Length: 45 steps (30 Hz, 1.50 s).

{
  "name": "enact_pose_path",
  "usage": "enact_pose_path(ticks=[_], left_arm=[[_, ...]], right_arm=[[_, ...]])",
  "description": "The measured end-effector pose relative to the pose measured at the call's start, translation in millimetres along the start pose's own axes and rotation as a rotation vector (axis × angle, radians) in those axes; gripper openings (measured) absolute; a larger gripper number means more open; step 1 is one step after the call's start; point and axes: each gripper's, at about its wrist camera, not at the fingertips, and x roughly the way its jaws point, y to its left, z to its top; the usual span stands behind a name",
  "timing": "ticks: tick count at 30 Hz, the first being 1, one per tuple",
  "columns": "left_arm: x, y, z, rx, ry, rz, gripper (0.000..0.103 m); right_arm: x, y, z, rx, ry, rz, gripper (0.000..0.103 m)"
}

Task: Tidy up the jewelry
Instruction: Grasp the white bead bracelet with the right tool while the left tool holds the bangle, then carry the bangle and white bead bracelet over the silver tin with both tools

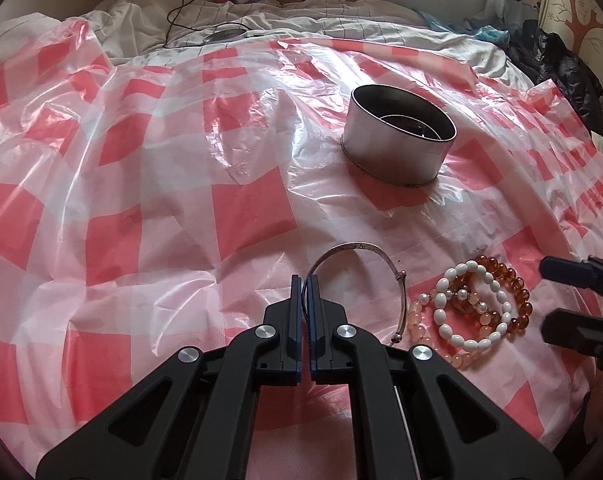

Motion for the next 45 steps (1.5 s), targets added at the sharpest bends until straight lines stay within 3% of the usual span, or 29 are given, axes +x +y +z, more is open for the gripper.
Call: enact_pose_path(ticks=[2,3,8,9,12,15,22,28,31,38,45], left_arm=[[0.5,2.2,-0.4,-0.01,0.005,-0.005,0.002],[0.8,2.6,-0.4,-0.012,0.006,-0.007,0.002],[2.5,1.2,-1.0,-0.008,0.014,-0.014,0.002],[2.4,1.1,-1.1,-0.008,0.014,-0.015,0.002],[2.4,1.4,-0.5,-0.009,0.015,-0.017,0.002],[2.3,0.7,-0.7,-0.009,0.016,-0.018,0.002],[4.7,-1.9,-1.9,0.0,0.022,-0.019,0.002],[5.1,-0.8,-2.0,-0.003,0.023,-0.019,0.002],[3.9,0.1,-1.8,-0.006,0.019,-0.021,0.002],[-5.6,7.4,0.0,-0.035,-0.014,-0.029,0.002],[-14.8,9.7,1.7,-0.054,-0.047,-0.052,0.002]], right_arm=[[14.3,-11.8,4.2,0.065,0.045,0.014,0.055],[16.4,-15.7,6.1,0.087,0.05,0.021,0.053],[19.7,-35.6,10.6,0.197,0.066,0.116,0.051],[19.7,-35.8,10.5,0.208,0.072,0.148,0.046],[11.4,-31.1,11.3,0.192,0.052,0.197,0.045],[19.3,-32.8,11.1,0.199,0.082,0.136,0.044],[42.2,-26.2,14.2,0.137,0.107,-0.005,0.017],[45.9,13.3,8.6,-0.115,0.078,-0.178,0.008],[39.6,13.4,10.2,-0.095,0.052,-0.12,0.008],[8.3,-15.7,18.8,0.121,-0.053,0.119,0.008],[-11.5,-22.0,23.4,0.191,-0.129,0.244,0.008]])
